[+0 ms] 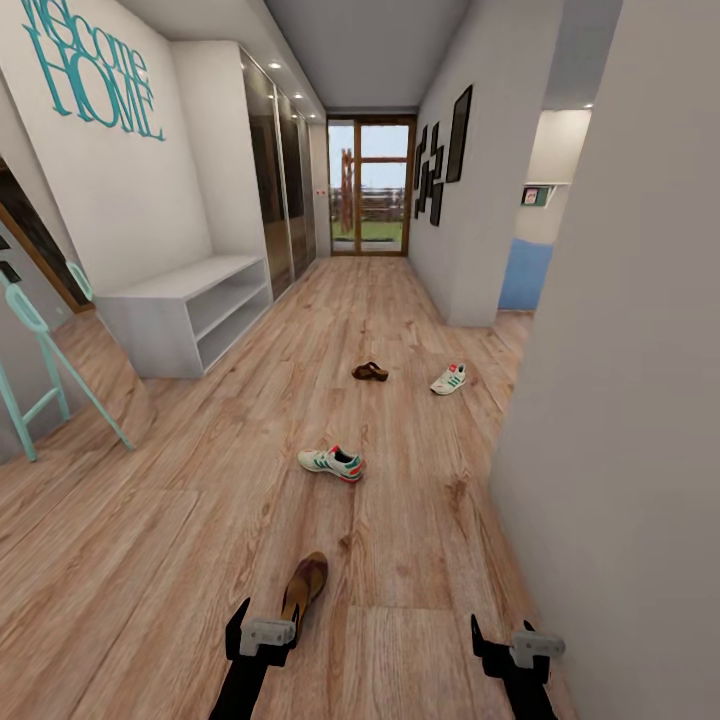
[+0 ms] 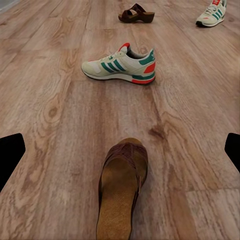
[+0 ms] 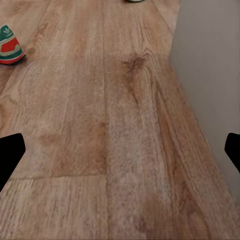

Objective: Pick up the two gym shoes and the two sandals from the corridor floor and place them onto the hallstand (shoe rack) in the corridor, making sure they are on the rack and not on the floor. Arrange them so the two gym shoes are next to each other and the two sandals are next to each other.

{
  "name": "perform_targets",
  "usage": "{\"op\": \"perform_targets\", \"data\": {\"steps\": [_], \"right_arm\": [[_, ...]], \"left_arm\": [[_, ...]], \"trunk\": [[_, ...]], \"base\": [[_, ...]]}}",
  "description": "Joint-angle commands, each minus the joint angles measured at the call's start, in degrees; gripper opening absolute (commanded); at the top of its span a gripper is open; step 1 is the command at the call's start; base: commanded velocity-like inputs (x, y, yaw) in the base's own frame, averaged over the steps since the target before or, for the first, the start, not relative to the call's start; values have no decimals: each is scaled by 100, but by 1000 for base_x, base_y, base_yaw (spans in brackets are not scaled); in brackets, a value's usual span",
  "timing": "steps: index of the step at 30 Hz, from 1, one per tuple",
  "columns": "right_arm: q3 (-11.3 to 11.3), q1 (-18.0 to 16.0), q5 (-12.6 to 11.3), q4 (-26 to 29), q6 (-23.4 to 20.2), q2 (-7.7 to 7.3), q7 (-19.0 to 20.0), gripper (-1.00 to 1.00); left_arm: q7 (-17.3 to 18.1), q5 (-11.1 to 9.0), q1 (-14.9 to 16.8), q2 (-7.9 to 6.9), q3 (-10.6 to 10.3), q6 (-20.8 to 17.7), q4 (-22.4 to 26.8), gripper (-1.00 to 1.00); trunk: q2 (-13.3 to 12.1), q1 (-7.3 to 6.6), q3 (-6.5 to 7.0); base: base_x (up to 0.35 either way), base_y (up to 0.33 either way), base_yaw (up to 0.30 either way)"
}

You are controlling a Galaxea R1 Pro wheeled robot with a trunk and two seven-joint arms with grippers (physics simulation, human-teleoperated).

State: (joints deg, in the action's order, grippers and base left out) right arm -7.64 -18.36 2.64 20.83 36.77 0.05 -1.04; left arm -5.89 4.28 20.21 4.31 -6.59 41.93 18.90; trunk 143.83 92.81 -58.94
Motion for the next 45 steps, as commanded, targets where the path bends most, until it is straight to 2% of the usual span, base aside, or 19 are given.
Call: {"op": "perform_targets", "data": {"steps": [1,8,11,31,45], "right_arm": [[14,-28,0,-16,-1,13,0,100],[138,-112,0,-159,3,175,-7,100],[190,-122,-2,-193,4,200,-8,100],[231,-133,-25,-223,0,242,-10,100],[236,-133,-26,-228,0,242,-10,100]], "left_arm": [[0,-1,0,-2,0,0,0,100],[0,-3,0,0,0,0,2,100],[0,-3,0,0,0,0,4,100],[0,-13,0,0,0,0,7,100],[0,-14,0,0,7,7,8,100]], "trunk": [[0,0,0],[0,0,0],[0,0,0],[0,0,4],[0,0,29]], "base": [[1,-1,0],[0,0,0],[0,0,0],[0,0,-4],[0,0,-138]]}}
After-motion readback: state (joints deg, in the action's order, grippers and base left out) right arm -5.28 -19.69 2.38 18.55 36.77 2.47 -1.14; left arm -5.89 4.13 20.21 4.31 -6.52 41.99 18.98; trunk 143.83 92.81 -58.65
